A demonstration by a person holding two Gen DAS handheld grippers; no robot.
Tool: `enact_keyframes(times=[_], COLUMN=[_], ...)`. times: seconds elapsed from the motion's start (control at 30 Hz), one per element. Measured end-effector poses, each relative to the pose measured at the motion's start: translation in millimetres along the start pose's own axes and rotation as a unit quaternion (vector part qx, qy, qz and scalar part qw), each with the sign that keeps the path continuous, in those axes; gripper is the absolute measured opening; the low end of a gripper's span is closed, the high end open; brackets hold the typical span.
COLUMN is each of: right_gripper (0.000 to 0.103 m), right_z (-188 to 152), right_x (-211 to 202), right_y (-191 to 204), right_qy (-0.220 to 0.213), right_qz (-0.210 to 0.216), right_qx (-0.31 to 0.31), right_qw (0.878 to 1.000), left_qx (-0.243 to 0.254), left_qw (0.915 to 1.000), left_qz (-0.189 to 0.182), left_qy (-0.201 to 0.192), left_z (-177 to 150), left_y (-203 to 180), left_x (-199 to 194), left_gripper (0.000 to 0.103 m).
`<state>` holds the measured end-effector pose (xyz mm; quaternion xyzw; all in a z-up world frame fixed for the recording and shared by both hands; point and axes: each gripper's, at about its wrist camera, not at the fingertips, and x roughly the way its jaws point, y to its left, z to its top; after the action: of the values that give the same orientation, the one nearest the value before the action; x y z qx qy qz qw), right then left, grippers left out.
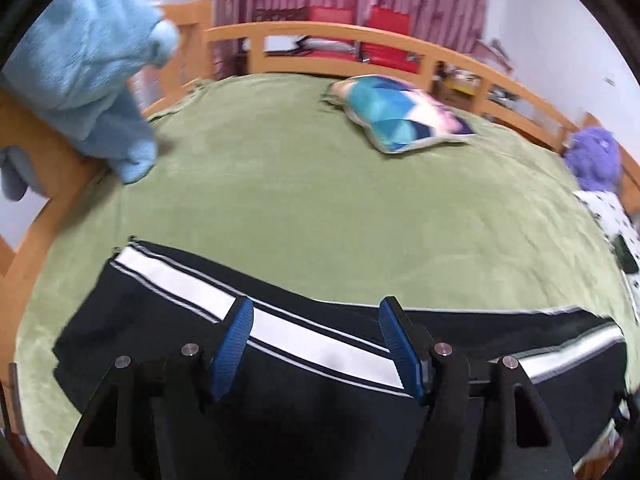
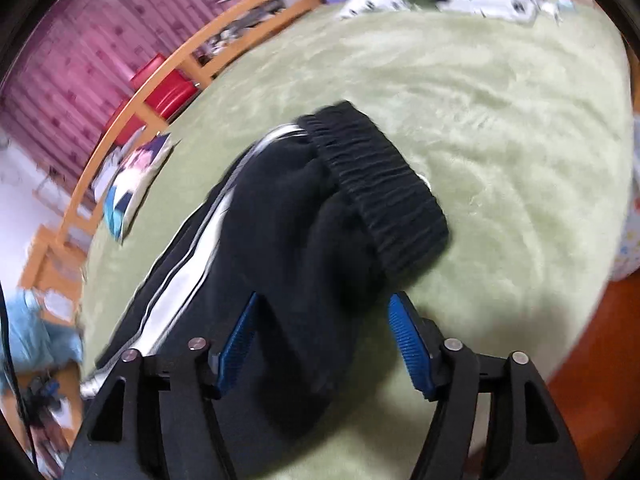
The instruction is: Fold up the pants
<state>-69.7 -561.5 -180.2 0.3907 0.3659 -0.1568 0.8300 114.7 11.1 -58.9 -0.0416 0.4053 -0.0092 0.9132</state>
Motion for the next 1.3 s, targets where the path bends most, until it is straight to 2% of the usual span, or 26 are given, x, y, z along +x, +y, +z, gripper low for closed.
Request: enact_keyframes(times=[0.03, 0.07, 0.13, 0.17, 0.23, 0.27, 0.3, 0.33, 0.37, 0.47, 0.53, 0.57, 0.63, 0.7, 0.73, 0.77, 0.83, 0.87, 0.93, 1.03, 1.17, 1.23, 1.3], right_gripper=[0.078, 0.083, 0.084, 0.085, 0.086, 0.082, 0.073, 0.056, 0.048, 0.038, 0.036, 0.036, 0.038, 0.051, 0.062, 0.064, 0.064, 0.066, 0.069, 0.070, 0.070, 0.070, 0.070], right_z=[7, 11, 20, 25, 34, 39, 46, 54, 59, 78, 95, 105, 120, 118, 117, 114, 102, 94, 79, 66, 49, 37, 25], right_x=[11, 18, 33, 44, 56, 61, 62, 58, 55, 27, 2, -12, -28, -24, -10, -1, 28, 34, 24, 3, -29, -51, -55], right_y=[-9, -14, -24, -29, -36, -38, -38, -36, -32, -4, 18, 21, 18, 13, 8, 3, -18, -30, -40, -35, 2, 12, 40], right_qy=[0.007, 0.010, 0.013, 0.016, 0.020, 0.018, 0.006, -0.013, -0.020, -0.061, -0.082, -0.092, -0.111, -0.112, -0.090, -0.073, -0.003, 0.011, -0.017, -0.031, -0.062, -0.077, -0.081], right_qz=[0.027, 0.035, 0.059, 0.087, 0.111, 0.116, 0.114, 0.107, 0.109, 0.120, 0.111, 0.131, 0.106, 0.051, 0.003, -0.025, -0.063, -0.089, -0.091, -0.113, -0.134, -0.132, -0.118], right_qx=[0.025, 0.041, 0.076, 0.102, 0.138, 0.154, 0.155, 0.142, 0.125, 0.052, 0.006, -0.002, -0.029, -0.074, -0.097, -0.100, -0.074, -0.062, -0.058, -0.063, -0.092, -0.100, -0.115], right_qw=[0.999, 0.998, 0.995, 0.991, 0.984, 0.981, 0.981, 0.984, 0.986, 0.990, 0.990, 0.987, 0.988, 0.990, 0.991, 0.992, 0.995, 0.994, 0.994, 0.991, 0.985, 0.983, 0.983], left_qx=[0.004, 0.010, 0.017, 0.022, 0.030, 0.035, 0.039, 0.039, 0.038, 0.026, 0.023, 0.024, 0.027, 0.026, 0.025, 0.023, 0.023, 0.023, 0.020, 0.005, -0.034, -0.054, -0.076], left_qw=[1.0000, 0.9998, 0.9996, 0.9995, 0.9993, 0.9991, 0.9990, 0.9990, 0.9991, 0.9995, 0.9995, 0.9994, 0.9993, 0.9993, 0.9994, 0.9996, 0.9997, 0.9997, 0.9997, 0.9994, 0.9983, 0.9976, 0.9964], left_qz=[-0.004, -0.011, -0.018, -0.020, -0.017, -0.016, -0.015, -0.013, -0.013, -0.016, -0.017, -0.019, -0.017, -0.019, -0.018, -0.015, -0.009, -0.003, 0.011, 0.031, 0.034, 0.028, 0.022], left_qy=[-0.005, -0.010, -0.014, -0.015, -0.016, -0.016, -0.016, -0.015, -0.014, -0.010, -0.011, -0.015, -0.021, -0.018, -0.015, -0.008, 0.000, 0.003, 0.009, 0.018, 0.033, 0.034, 0.031], left_z=[-3, -8, -14, -18, -20, -22, -23, -23, -23, -21, -20, -20, -22, -27, -29, -32, -37, -40, -46, -59, -83, -91, -98], left_y=[-6, -12, -20, -24, -32, -37, -41, -43, -44, -47, -46, -46, -43, -36, -32, -26, -14, -7, 12, 51, 116, 144, 172], left_x=[-5, -9, -14, -15, -16, -15, -15, -15, -13, -11, -13, -15, -18, -19, -18, -17, -17, -18, -22, -28, -33, -35, -37], left_gripper=[0.064, 0.066, 0.067, 0.067, 0.067, 0.067, 0.067, 0.067, 0.067, 0.067, 0.067, 0.067, 0.067, 0.067, 0.067, 0.067, 0.067, 0.067, 0.067, 0.067, 0.067, 0.067, 0.067])
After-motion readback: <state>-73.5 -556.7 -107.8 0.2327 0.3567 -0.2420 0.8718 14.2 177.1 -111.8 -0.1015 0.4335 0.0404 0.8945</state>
